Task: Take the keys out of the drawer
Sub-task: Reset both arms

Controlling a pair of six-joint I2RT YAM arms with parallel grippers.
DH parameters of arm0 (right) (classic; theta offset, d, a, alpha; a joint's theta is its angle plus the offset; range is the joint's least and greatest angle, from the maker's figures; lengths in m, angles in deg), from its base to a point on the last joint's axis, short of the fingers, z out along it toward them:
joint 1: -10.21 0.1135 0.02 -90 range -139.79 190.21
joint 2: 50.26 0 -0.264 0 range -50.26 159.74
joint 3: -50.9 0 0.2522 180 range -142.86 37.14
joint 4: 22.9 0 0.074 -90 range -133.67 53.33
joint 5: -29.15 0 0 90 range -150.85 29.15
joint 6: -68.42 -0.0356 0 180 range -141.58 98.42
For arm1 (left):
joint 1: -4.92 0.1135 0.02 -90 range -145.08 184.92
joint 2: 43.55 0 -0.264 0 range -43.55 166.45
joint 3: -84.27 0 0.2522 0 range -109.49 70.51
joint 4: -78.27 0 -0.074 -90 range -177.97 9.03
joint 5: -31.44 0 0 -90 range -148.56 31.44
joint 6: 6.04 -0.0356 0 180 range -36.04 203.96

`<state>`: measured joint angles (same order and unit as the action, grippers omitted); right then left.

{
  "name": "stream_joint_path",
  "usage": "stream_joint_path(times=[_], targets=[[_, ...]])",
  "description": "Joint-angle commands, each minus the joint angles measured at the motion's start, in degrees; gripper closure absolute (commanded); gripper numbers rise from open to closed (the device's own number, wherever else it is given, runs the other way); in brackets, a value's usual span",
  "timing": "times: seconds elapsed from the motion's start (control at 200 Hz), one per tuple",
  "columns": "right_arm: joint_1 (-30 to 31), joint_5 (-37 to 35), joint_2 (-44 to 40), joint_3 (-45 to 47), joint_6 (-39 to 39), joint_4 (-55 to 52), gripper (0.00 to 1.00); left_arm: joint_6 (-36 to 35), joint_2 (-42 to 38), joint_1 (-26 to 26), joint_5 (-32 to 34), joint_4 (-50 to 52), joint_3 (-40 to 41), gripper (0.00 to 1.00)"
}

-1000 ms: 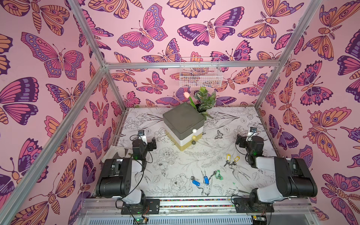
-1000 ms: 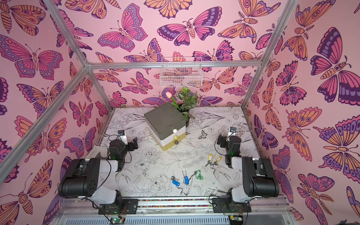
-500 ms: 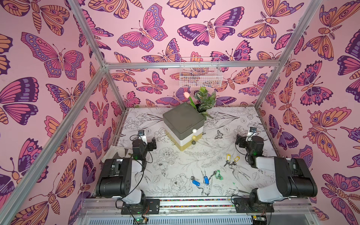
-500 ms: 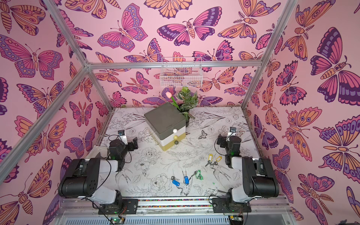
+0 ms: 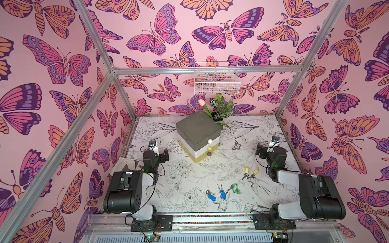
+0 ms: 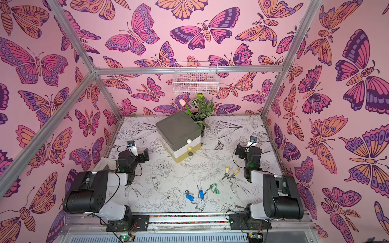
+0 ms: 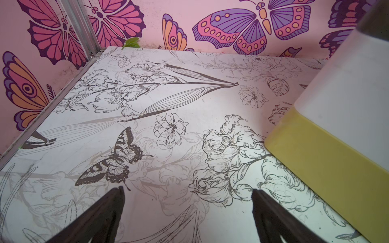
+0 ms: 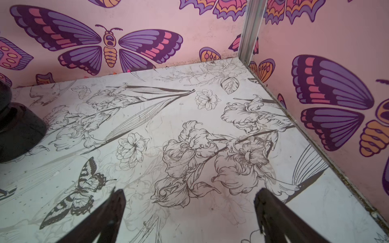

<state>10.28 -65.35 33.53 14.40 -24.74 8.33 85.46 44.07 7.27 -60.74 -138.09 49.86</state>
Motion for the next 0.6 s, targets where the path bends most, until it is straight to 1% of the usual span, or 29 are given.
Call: stream_joint_path(times=[0.0,0.045,0.12,0.19,0.25,0.401,0.596], targets=[[-0.21,0.47,3.62,0.93,-0.26,5.86,0.01,-0.71,0.8,0.29,-0.72,-1.16,-0.6,0.0],[-0.12,0.48,3.55,0.89,-0.3,5.57,0.01,-0.75,0.72,0.29,-0.73,-1.12,-0.62,0.0],[-0.26,0.58,2.12,-0.29,-0.04,0.83,0.01,-0.71,0.73,0.29,-0.72,-1.13,-0.57,0.0],[-0.21,0.72,2.69,0.15,-0.1,2.77,0.01,-0.72,0.79,0.29,-0.68,-1.18,-0.63,0.0],[-0.24,0.73,2.31,-0.19,-0.01,1.41,0.01,-0.71,0.76,0.33,-0.73,-1.17,-0.61,0.0],[-0.19,0.71,2.43,-0.11,-0.09,1.84,0.01,-0.97,0.79,0.22,-0.9,-1.05,-0.71,0.0],[-0.26,0.7,2.43,-0.11,-0.08,1.68,0.01,-1.53,0.91,-0.85,0.86,-0.99,-0.79,0.0]])
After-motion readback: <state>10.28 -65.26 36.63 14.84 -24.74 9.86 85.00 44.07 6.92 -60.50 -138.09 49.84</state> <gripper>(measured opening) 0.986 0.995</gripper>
